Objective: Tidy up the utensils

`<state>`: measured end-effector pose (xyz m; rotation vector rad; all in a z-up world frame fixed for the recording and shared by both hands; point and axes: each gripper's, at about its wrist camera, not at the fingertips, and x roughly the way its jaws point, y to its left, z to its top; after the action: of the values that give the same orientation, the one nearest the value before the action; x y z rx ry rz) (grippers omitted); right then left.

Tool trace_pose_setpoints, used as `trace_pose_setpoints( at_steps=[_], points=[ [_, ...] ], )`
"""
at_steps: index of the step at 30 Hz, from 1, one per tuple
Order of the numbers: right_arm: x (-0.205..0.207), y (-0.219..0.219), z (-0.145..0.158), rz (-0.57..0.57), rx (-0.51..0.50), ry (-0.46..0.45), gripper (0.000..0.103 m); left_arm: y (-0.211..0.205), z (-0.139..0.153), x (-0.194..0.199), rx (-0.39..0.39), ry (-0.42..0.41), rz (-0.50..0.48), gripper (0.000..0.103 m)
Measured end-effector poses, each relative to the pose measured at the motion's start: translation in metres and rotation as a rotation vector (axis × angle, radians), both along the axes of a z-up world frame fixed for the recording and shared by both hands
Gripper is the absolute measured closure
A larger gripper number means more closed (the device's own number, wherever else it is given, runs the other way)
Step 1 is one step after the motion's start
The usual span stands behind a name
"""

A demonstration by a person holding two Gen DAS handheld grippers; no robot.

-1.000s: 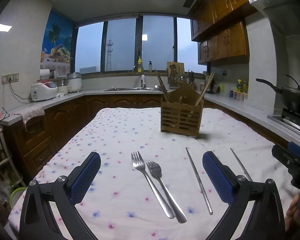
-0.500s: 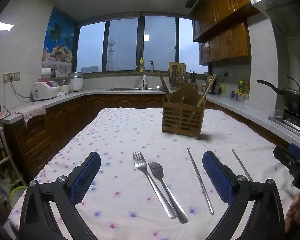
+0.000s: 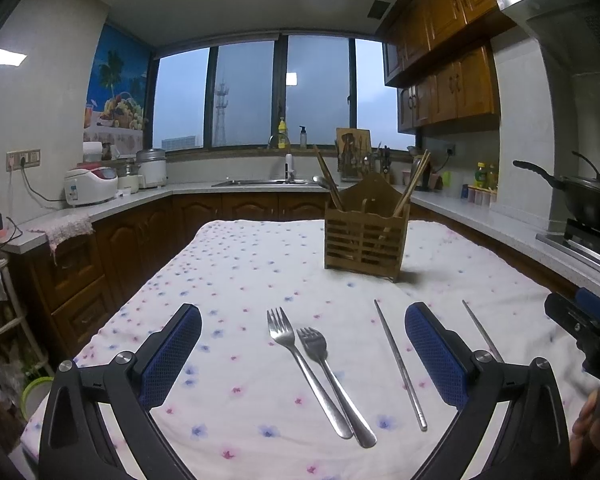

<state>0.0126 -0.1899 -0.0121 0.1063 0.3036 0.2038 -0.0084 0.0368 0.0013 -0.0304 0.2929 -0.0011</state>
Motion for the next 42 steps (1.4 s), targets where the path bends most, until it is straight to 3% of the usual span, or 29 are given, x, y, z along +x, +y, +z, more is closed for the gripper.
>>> trace_pose_setpoints(
  at_steps=[42],
  points=[
    [-0.0008,0.0020,0.0008,0.000,0.006,-0.003,0.000,-0.0056,0.0018,-0.0028,0.014,-0.004,-0.008,0.001]
  ],
)
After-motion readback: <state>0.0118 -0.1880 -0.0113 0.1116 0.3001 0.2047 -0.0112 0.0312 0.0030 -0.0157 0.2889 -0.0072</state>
